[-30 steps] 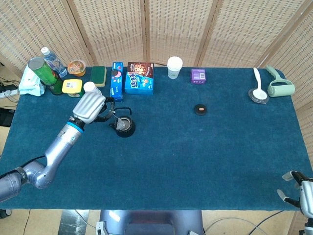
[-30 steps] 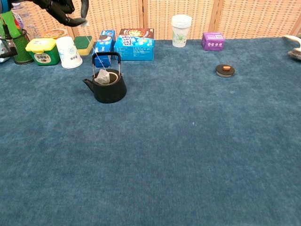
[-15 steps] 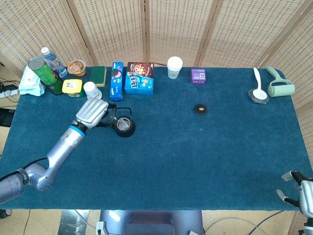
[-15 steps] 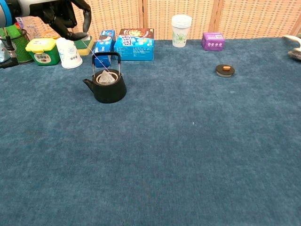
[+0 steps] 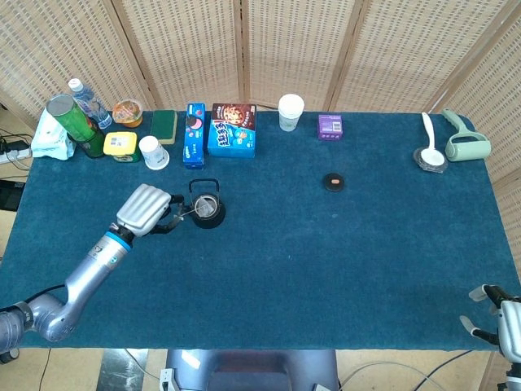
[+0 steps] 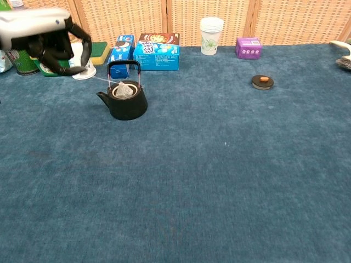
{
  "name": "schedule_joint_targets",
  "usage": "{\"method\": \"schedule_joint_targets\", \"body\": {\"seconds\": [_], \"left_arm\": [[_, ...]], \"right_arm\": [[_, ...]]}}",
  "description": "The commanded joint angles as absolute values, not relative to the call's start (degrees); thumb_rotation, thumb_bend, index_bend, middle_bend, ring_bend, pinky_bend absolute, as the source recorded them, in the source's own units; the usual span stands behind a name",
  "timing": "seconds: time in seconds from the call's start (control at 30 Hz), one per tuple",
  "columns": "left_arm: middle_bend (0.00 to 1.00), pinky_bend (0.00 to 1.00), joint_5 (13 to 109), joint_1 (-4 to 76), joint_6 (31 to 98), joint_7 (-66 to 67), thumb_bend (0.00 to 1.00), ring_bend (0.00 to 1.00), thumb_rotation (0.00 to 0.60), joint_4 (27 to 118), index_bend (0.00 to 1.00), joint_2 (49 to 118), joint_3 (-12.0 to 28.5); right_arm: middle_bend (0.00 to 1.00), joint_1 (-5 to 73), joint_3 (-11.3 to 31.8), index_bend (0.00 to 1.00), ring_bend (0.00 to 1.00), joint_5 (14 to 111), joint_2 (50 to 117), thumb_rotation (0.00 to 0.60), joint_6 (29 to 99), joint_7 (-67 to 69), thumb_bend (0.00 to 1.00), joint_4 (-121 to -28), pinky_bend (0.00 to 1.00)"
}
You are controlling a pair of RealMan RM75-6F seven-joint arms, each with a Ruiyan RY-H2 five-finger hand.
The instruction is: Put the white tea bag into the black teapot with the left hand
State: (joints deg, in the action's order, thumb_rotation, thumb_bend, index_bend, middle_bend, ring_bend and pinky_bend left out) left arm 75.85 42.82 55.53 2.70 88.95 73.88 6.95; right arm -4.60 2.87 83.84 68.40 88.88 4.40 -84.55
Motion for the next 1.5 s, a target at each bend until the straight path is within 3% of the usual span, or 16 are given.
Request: {"method": "schedule_joint_targets", "body": {"seconds": [0.03,0.1,0.33,0.63,0.97,1.23,1.3,1.37,1.5], "left_arm": [[1.00,0.97,76.8,41.6,55.3,2.6,0.46,1.00,0.600,89.6,0.68,74.1,4.7],[1.00,0.97,77.0,40.9,54.6,4.4,0.46,1.00,0.600,90.4,0.68,73.9,2.9],[1.00,0.97,74.6,41.1,51.9,8.1,0.42,1.00,0.600,91.4,0.66,73.8,2.3],[1.00,0.97,71.9,41.8,50.0,10.6,0.24,1.00,0.600,93.1,0.32,72.6,2.9],[1.00,0.97,70.9,42.6,49.3,9.5,0.24,1.00,0.600,96.6,0.31,67.7,5.2],[1.00,0.97,64.5,47.5,41.3,12.5,0.23,1.00,0.600,97.1,0.31,65.9,6.2],[1.00,0.97,62.2,49.0,39.4,13.8,0.27,1.00,0.600,96.2,0.31,66.7,6.3],[1.00,0.98,60.5,50.2,38.3,15.0,0.37,1.00,0.600,95.6,0.31,67.2,6.1],[1.00,0.99,55.1,54.3,34.7,19.2,0.66,1.00,0.600,93.1,0.31,68.8,5.2]], "right_arm": [[0.48,-4.6,2.9,0.45,0.60,83.9,68.3,0.600,88.9,4.2,0.21,-84.8,0.50],[0.48,-4.7,2.8,0.45,0.60,83.8,68.2,0.600,89.0,4.2,0.21,-85.1,0.50],[0.48,-5.1,2.8,0.45,0.60,83.6,67.8,0.600,89.4,3.9,0.21,-85.6,0.51],[0.49,-5.4,2.8,0.45,0.61,83.1,67.7,0.600,89.3,3.8,0.21,-85.8,0.51],[0.49,-5.3,2.8,0.45,0.61,83.1,67.7,0.600,89.1,3.8,0.21,-85.8,0.51],[0.49,-5.2,2.8,0.45,0.62,83.2,67.8,0.600,89.0,4.0,0.21,-85.7,0.52],[0.49,-5.3,2.8,0.45,0.63,83.1,67.8,0.600,89.0,4.1,0.21,-85.6,0.53],[0.49,-5.4,2.8,0.45,0.63,83.0,67.8,0.600,89.0,4.1,0.21,-85.6,0.52],[0.50,-5.4,2.9,0.45,0.63,82.8,67.7,0.600,89.0,4.2,0.21,-85.6,0.52]]}}
